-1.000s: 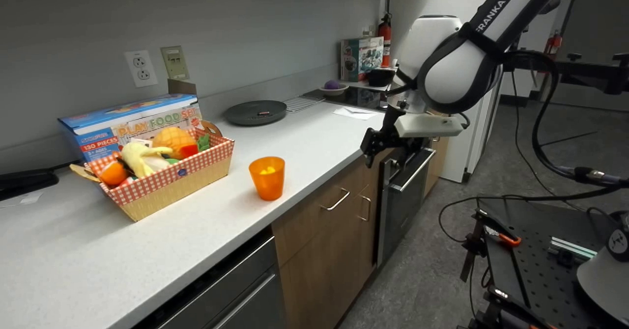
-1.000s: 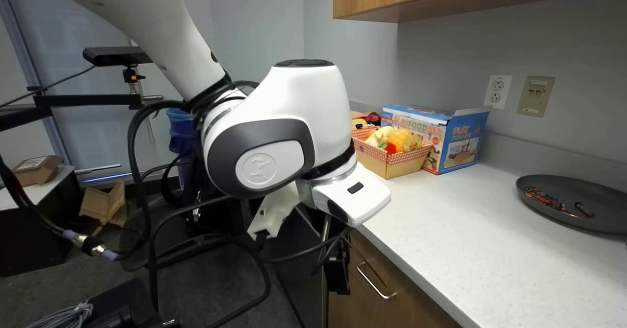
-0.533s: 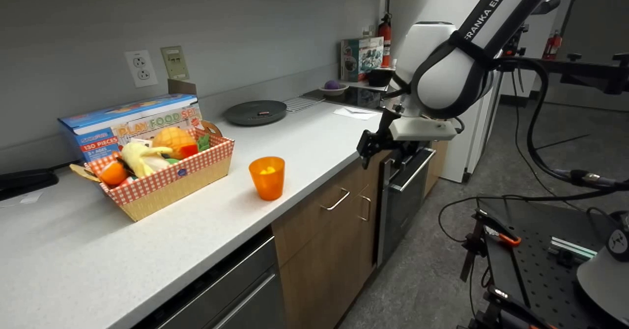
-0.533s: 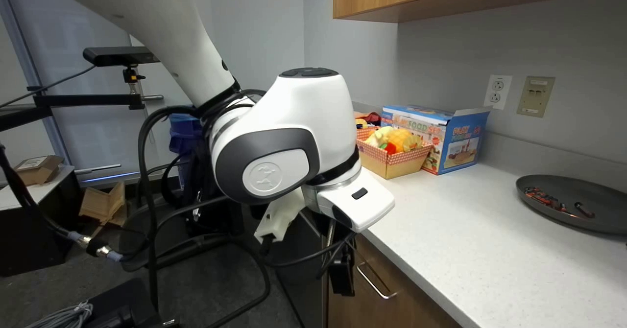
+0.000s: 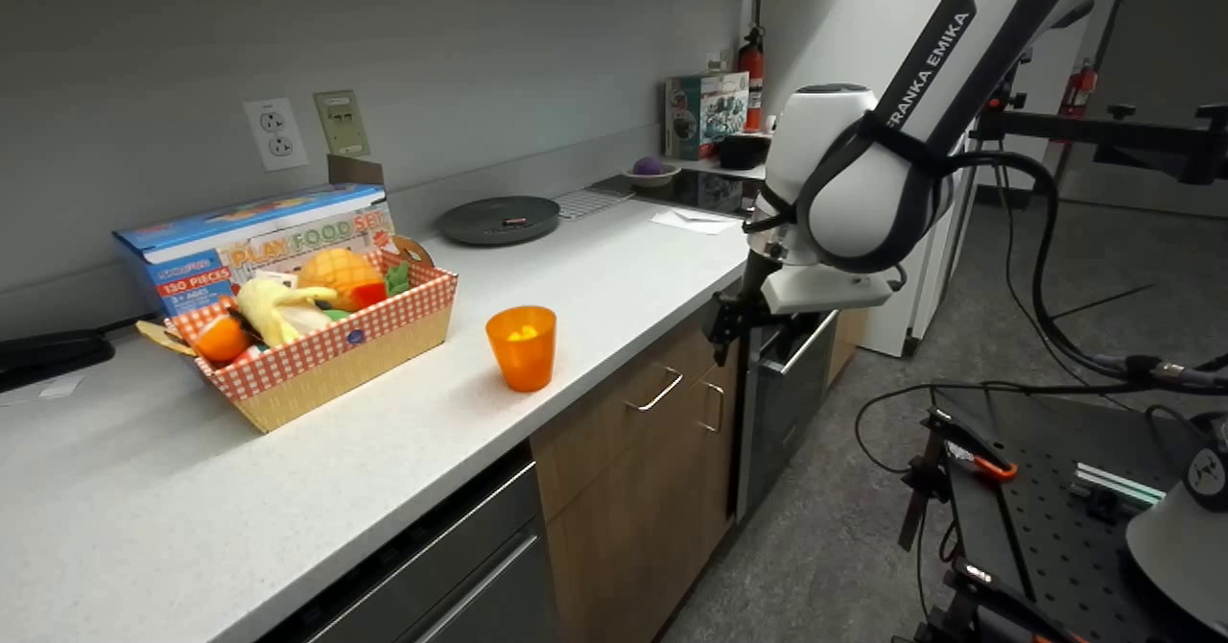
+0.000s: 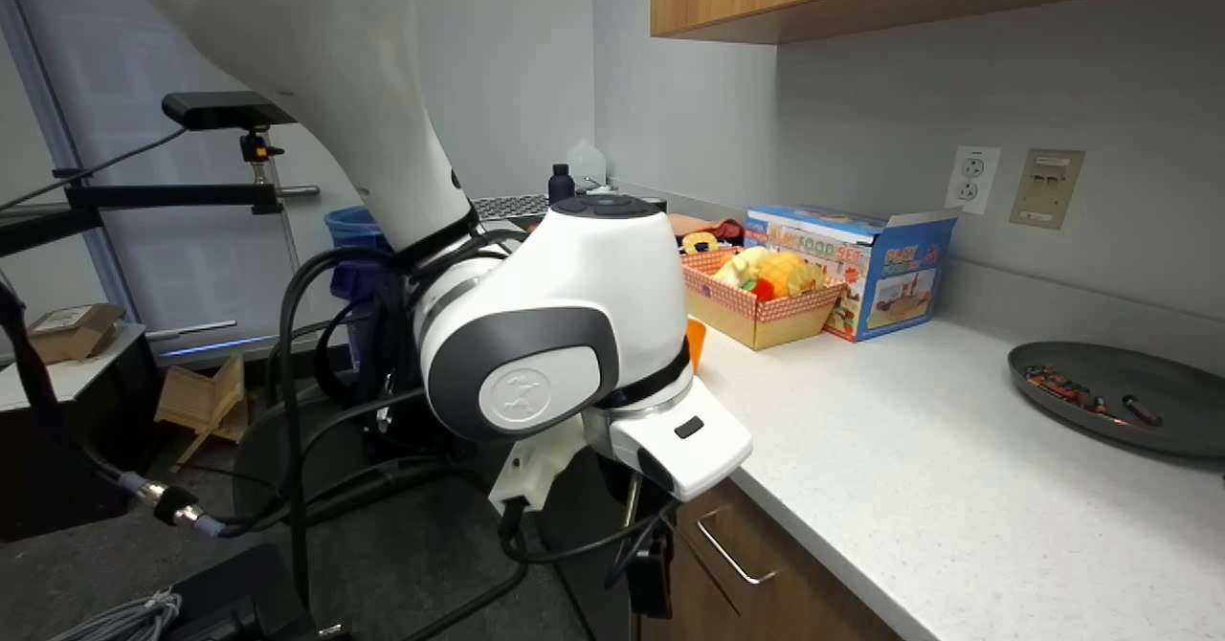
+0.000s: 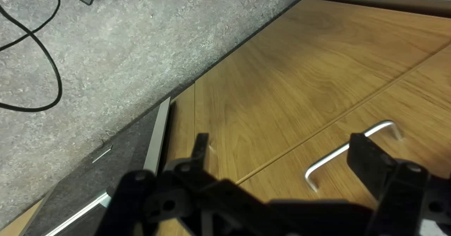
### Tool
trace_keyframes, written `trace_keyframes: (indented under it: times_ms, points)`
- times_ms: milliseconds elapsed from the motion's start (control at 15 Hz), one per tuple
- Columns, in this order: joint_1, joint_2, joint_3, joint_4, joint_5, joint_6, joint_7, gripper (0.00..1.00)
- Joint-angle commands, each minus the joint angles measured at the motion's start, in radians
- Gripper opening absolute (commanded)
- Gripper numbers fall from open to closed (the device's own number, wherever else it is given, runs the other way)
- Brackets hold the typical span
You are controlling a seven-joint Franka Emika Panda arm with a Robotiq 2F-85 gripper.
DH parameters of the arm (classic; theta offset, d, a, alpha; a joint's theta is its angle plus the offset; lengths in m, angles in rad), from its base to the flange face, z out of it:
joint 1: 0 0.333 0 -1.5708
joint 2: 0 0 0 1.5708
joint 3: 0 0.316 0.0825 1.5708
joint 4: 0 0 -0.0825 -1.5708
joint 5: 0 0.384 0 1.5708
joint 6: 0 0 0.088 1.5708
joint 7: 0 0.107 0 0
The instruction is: Open the bottom right drawer
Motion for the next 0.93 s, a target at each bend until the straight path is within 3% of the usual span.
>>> trace_keyframes:
  times_ms: [0, 133, 200, 400, 867]
  points:
    - [0.046, 0.104, -0.041, 0.040, 0.043, 0.093, 0.000, 1.00]
    - [0.042, 0.139, -0.027, 0.054, 0.109, 0.148, -0.022, 1.00]
    - [-0.017, 0.155, 0.030, 0.063, 0.110, 0.171, -0.008, 1.00]
    - [-0.065, 0.212, 0.100, 0.099, 0.147, 0.230, -0.007, 1.00]
    - [-0.137, 0.344, 0.165, 0.165, 0.133, 0.345, 0.009, 1.00]
